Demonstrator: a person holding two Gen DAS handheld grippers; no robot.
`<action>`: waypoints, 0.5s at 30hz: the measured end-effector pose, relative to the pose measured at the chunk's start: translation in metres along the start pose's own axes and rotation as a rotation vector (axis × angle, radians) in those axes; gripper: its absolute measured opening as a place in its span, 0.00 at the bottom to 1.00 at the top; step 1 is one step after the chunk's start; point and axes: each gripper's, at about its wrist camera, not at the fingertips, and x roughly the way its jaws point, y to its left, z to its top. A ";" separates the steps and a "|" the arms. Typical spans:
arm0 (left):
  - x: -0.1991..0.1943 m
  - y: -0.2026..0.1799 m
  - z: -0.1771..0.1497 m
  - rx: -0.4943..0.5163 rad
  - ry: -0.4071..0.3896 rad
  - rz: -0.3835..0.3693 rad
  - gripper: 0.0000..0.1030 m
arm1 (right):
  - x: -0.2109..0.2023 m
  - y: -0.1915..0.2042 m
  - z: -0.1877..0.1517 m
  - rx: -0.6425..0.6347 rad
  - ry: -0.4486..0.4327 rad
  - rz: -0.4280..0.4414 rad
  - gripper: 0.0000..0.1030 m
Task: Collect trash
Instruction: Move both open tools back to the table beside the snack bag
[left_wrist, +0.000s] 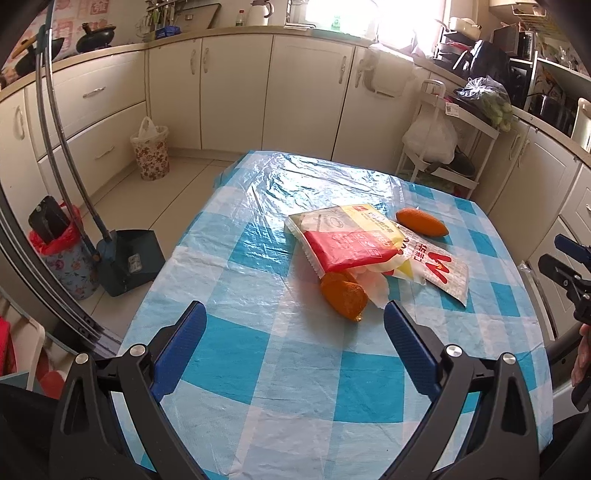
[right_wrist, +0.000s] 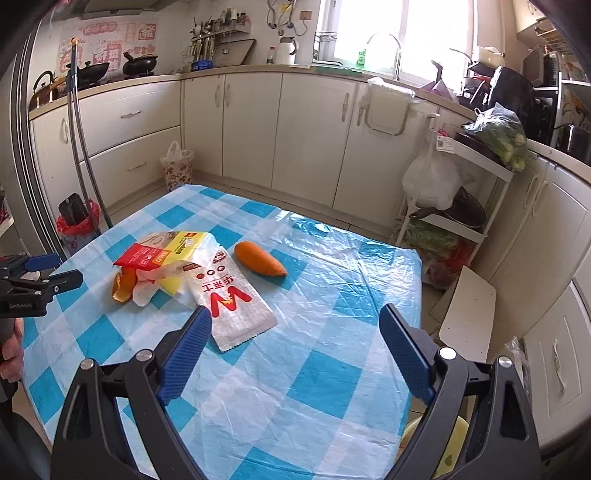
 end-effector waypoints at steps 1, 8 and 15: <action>0.001 -0.001 0.001 -0.002 0.000 -0.006 0.91 | 0.001 0.002 0.000 -0.003 0.003 0.004 0.86; 0.020 -0.017 0.004 0.024 0.045 -0.034 0.90 | 0.011 0.015 0.005 -0.025 0.018 0.032 0.86; 0.047 -0.030 0.013 -0.001 0.082 -0.021 0.88 | 0.017 0.014 0.004 -0.034 0.036 0.034 0.86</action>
